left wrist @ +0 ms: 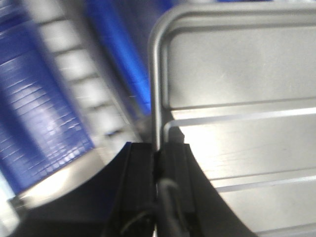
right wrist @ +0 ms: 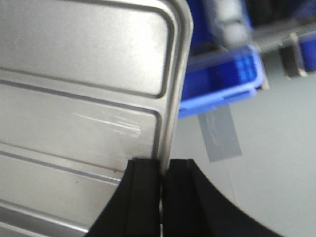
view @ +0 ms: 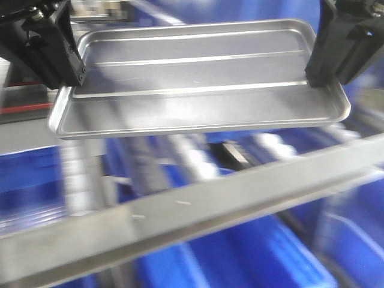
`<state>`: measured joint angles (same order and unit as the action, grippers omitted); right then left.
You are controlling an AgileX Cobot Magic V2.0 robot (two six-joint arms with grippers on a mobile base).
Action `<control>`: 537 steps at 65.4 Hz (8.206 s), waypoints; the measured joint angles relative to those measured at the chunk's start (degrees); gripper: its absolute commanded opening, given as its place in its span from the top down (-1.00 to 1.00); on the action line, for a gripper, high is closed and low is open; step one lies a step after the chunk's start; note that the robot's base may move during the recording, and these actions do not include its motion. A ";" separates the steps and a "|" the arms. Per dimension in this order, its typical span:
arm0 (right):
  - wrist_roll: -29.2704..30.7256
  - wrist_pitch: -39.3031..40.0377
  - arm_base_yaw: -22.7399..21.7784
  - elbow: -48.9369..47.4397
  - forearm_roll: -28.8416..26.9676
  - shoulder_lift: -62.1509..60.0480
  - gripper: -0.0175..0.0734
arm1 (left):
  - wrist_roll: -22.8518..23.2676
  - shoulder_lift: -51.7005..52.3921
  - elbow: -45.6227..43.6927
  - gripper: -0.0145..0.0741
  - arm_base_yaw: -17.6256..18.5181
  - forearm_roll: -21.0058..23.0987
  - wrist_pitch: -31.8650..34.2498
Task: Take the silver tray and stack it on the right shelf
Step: 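Hold the tray level with both grippers while the base drives to another shelf, then lower the held tray with both grippers onto the larger grey tray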
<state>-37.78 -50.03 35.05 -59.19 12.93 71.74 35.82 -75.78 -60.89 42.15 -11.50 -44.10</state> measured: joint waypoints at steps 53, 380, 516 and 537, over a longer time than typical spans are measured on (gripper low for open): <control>0.00 -0.10 0.00 0.00 0.00 0.00 0.49 | 0.00 0.00 0.00 0.90 0.00 0.00 0.00; -0.10 -0.46 0.00 0.12 0.00 0.00 0.49 | 0.00 -0.12 0.00 0.90 0.13 0.00 0.12; -0.07 -0.35 0.00 0.12 0.00 0.11 0.49 | 0.00 -0.12 0.00 0.90 0.13 -0.09 -0.06; -0.07 -0.35 0.00 0.12 0.00 0.11 0.49 | 0.00 -0.12 0.00 0.90 0.13 -0.09 -0.06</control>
<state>-37.85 -50.38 35.05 -59.07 12.93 71.85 35.82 -75.90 -60.89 42.27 -11.59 -44.15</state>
